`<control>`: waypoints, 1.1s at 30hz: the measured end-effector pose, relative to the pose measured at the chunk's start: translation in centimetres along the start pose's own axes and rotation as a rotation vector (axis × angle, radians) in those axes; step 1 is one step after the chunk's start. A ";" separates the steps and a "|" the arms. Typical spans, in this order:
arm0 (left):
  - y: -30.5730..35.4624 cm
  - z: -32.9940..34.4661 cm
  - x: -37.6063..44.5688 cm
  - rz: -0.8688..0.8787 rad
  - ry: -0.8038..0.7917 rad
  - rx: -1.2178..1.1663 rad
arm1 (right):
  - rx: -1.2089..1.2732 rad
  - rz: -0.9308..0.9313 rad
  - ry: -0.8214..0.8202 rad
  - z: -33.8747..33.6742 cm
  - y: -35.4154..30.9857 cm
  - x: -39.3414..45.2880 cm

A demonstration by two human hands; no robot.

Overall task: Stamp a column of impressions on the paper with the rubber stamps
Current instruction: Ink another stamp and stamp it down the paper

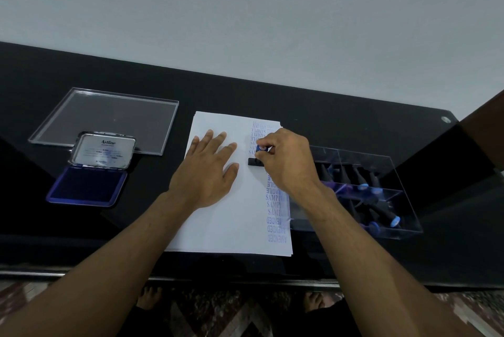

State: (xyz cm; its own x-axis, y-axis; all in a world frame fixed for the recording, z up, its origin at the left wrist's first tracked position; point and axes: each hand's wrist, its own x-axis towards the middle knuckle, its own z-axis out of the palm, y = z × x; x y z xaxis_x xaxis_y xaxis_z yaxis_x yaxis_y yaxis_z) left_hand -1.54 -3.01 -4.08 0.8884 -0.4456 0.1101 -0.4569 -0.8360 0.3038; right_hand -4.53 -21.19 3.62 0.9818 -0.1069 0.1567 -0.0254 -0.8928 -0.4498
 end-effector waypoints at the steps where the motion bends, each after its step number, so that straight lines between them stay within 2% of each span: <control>1: 0.0 0.0 0.0 0.001 0.002 0.000 | 0.000 0.004 -0.002 0.1 0.0 0.1; 33: -0.4 0.5 0.2 0.019 0.024 0.027 | 0.040 0.102 -0.091 -1.2 -0.6 0.5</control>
State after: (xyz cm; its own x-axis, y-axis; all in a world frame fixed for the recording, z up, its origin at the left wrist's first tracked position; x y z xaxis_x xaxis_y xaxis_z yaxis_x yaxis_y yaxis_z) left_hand -1.23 -2.87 -4.70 0.8803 -0.4537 0.1385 -0.4743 -0.8359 0.2761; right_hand -4.24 -21.25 4.98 0.9876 -0.1541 0.0290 -0.1198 -0.8608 -0.4947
